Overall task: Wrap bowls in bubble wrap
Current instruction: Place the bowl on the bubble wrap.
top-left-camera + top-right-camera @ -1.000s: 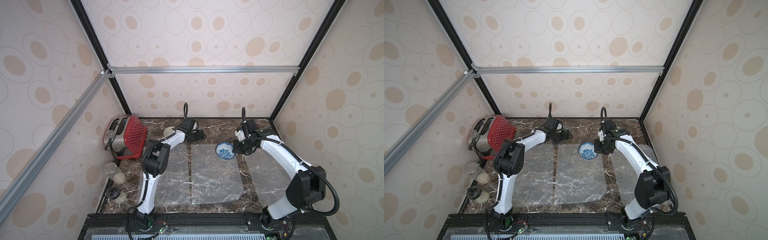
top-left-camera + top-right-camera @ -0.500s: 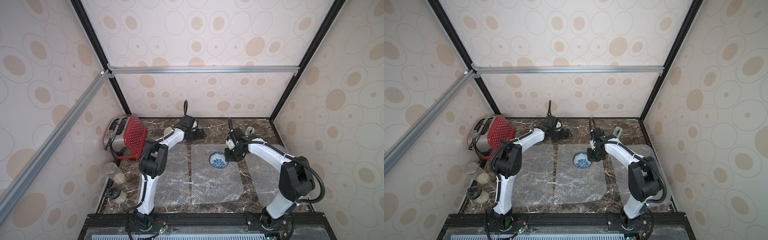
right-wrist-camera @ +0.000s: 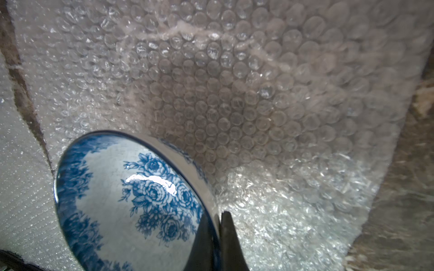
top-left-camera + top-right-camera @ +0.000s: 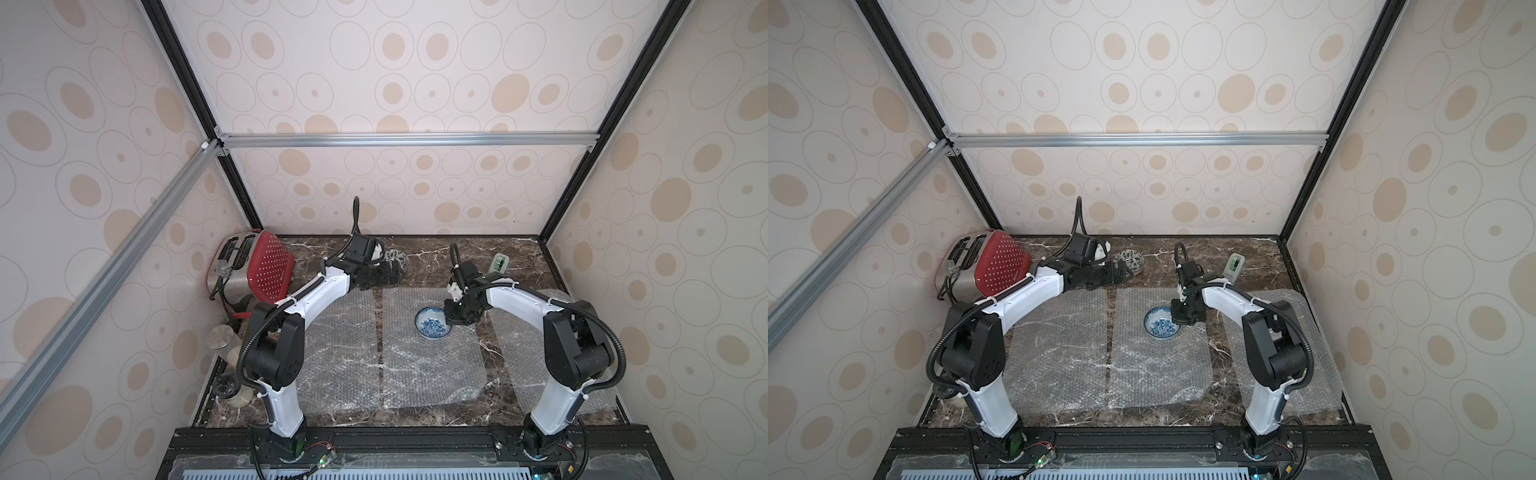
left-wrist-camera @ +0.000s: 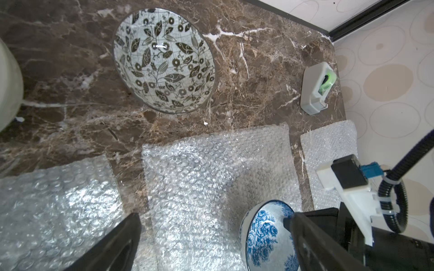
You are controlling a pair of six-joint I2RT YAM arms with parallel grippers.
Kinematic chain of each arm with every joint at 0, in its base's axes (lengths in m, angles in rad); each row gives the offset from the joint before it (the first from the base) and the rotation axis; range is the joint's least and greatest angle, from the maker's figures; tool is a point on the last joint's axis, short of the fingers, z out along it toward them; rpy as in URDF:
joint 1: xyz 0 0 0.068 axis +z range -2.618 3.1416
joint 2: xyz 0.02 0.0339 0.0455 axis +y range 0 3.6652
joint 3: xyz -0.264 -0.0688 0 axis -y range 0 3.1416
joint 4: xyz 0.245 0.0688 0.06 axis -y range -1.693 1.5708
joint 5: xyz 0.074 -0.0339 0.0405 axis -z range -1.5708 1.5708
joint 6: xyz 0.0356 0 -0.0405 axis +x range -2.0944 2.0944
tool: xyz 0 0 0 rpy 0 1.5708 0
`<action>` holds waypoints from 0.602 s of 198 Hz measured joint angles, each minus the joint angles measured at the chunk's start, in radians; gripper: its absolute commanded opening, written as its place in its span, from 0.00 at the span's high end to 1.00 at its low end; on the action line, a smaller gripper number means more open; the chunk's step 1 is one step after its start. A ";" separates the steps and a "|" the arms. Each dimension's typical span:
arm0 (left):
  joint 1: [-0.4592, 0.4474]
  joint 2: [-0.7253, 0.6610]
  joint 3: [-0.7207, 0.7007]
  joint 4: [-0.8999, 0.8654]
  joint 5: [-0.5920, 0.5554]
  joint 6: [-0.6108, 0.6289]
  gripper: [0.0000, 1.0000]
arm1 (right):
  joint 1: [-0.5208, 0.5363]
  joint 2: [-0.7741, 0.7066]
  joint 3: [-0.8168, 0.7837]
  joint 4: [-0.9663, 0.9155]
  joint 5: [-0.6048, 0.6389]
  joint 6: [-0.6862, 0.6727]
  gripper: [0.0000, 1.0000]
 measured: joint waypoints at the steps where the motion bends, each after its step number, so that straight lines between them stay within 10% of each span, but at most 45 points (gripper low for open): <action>1: 0.000 -0.002 -0.005 0.002 -0.001 0.000 0.02 | 0.000 0.000 0.000 0.000 0.001 -0.001 1.00; 119: 0.000 -0.111 -0.175 0.032 -0.020 0.007 0.02 | -0.016 -0.020 0.024 -0.080 0.047 -0.067 1.00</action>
